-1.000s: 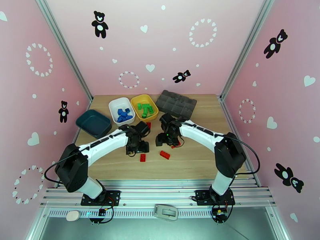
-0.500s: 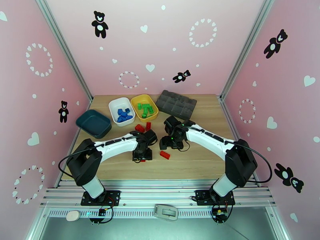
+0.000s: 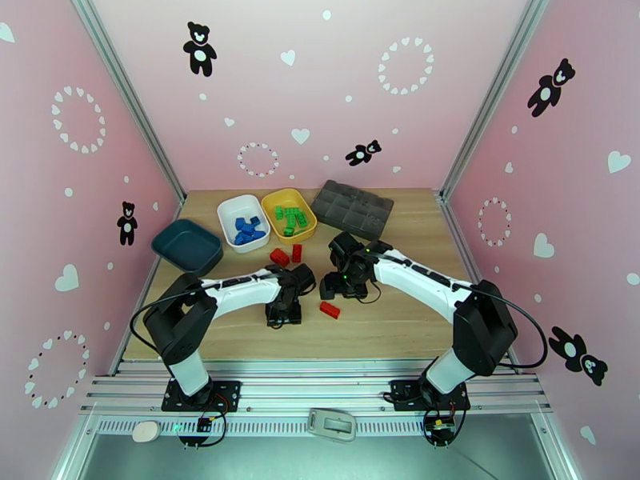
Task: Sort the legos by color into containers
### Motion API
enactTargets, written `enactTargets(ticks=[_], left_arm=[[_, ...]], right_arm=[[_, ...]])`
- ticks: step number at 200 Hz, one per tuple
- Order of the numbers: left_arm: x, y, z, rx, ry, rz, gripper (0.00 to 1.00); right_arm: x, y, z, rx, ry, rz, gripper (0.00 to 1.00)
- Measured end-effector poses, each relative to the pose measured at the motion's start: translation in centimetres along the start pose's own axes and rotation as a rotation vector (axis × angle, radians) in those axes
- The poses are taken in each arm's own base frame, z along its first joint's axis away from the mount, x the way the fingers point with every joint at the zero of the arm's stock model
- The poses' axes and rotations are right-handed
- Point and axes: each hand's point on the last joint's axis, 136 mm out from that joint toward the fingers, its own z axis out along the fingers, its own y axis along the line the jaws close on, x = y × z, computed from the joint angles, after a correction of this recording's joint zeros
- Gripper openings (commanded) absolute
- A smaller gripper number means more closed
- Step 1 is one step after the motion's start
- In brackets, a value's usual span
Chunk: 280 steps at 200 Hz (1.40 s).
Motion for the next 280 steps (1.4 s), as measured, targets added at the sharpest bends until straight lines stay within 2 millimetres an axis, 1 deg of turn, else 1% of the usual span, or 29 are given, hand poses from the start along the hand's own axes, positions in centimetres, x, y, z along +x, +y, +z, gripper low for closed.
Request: enactTargets(ticks=[17, 36, 58, 75, 97, 110, 130, 144, 164, 184, 206, 224, 241, 262, 280], left_arm=[[-0.3, -0.3, -0.2, 0.002, -0.007, -0.005, 0.37], [-1.0, -1.0, -1.0, 0.022, -0.027, -0.004, 0.31], [-2.2, -1.8, -2.1, 0.055, -0.051, -0.01, 0.28], [-3.3, -1.9, -2.9, 0.076, -0.069, -0.027, 0.28], [-4.9, -1.1, -4.3, 0.102, -0.093, -0.067, 0.28], [-6.1, -0.2, -5.5, 0.125, -0.112, -0.101, 0.28], [-8.4, 1.4, -7.3, 0.171, -0.151, -0.165, 0.28], [-10.1, 3.0, -8.6, 0.204, -0.177, -0.222, 0.28], [-12.4, 6.0, -9.9, 0.242, -0.204, -0.317, 0.28], [-14.8, 9.7, -10.9, 0.269, -0.229, -0.424, 0.29], [-17.1, 13.8, -12.0, 0.295, -0.264, -0.533, 0.29], [-19.2, 17.3, -13.3, 0.314, -0.308, -0.618, 0.29], [-21.0, 20.2, -13.9, 0.322, -0.332, -0.686, 0.29], [-22.6, 23.3, -13.6, 0.321, -0.338, -0.756, 0.3], [-23.7, 25.4, -12.9, 0.313, -0.333, -0.8, 0.32]], right_arm=[[0.0, 0.0, 0.0, -0.002, 0.001, 0.0, 0.71], [-0.1, 0.2, 0.0, -0.011, -0.001, -0.001, 0.7], [-0.2, 0.5, 0.0, -0.023, -0.005, -0.004, 0.69], [-0.3, 0.8, 0.0, -0.039, -0.005, -0.007, 0.69], [-0.5, 1.5, -0.2, -0.069, -0.002, -0.011, 0.69], [-1.2, 2.5, -0.5, -0.097, -0.008, -0.02, 0.69], [-2.8, 4.5, -0.9, -0.15, -0.019, -0.043, 0.69], [-4.1, 6.3, -1.1, -0.187, -0.027, -0.074, 0.68], [-5.7, 9.3, -1.2, -0.235, -0.04, -0.129, 0.68], [-6.9, 12.2, -1.2, -0.281, -0.043, -0.182, 0.68], [-7.5, 14.2, -0.9, -0.31, -0.034, -0.214, 0.68], [-7.5, 15.1, -0.8, -0.321, -0.024, -0.225, 0.67], [-7.3, 15.0, -0.8, -0.315, -0.013, -0.226, 0.67], [-7.0, 14.6, -0.7, -0.297, 0.0, -0.224, 0.67], [-7.0, 14.1, -0.5, -0.276, 0.001, -0.22, 0.67]])
